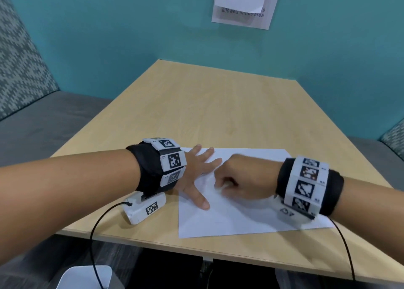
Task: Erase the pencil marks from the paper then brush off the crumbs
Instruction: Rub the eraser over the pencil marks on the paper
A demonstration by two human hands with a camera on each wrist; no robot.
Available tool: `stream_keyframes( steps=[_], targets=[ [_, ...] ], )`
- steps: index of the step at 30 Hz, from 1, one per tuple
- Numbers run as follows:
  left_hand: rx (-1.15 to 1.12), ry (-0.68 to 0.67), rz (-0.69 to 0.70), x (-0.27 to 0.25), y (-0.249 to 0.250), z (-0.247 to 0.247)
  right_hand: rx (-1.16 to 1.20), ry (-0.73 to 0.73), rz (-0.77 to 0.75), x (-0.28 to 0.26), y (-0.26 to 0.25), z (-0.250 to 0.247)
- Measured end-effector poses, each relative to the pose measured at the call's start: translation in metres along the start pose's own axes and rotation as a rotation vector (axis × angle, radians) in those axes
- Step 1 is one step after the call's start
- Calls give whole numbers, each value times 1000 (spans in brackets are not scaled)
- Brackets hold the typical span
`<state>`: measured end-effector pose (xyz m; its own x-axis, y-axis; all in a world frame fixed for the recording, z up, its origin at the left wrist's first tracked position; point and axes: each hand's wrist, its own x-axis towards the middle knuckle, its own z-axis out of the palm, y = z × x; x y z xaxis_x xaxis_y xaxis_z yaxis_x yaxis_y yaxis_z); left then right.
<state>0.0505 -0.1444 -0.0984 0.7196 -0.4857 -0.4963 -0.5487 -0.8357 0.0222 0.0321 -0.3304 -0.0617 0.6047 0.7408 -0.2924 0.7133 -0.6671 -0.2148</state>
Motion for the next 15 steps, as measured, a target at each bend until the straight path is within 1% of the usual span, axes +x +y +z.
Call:
stream_keyframes(
  steps=[1,3,5,6,8,9,12,13,15],
  targets=[
    [-7,0,-5,0,0,0,-9,35,60,3,13,-6],
    [-19,4,-13,0,0,0,-17,87,120,6,28,-10],
    [-28,6,-10,0,0,0,-28,71,78,4,17,-4],
    [-28,5,-4,1,0,1,-27,40,30,1,5,1],
    [-23,-1,1,0,0,0,11,-13,-2,-2,-5,5],
    [-19,-5,1,-1,0,0,2,-1,24,0,1,1],
    [-14,-3,-3,-3,2,-2,-7,96,139,5,34,-11],
    [-12,-4,-2,-4,1,-2,-4,107,146,5,36,-10],
    [-12,-8,7,-5,-1,-2,-2,79,82,4,24,-2]
  ],
)
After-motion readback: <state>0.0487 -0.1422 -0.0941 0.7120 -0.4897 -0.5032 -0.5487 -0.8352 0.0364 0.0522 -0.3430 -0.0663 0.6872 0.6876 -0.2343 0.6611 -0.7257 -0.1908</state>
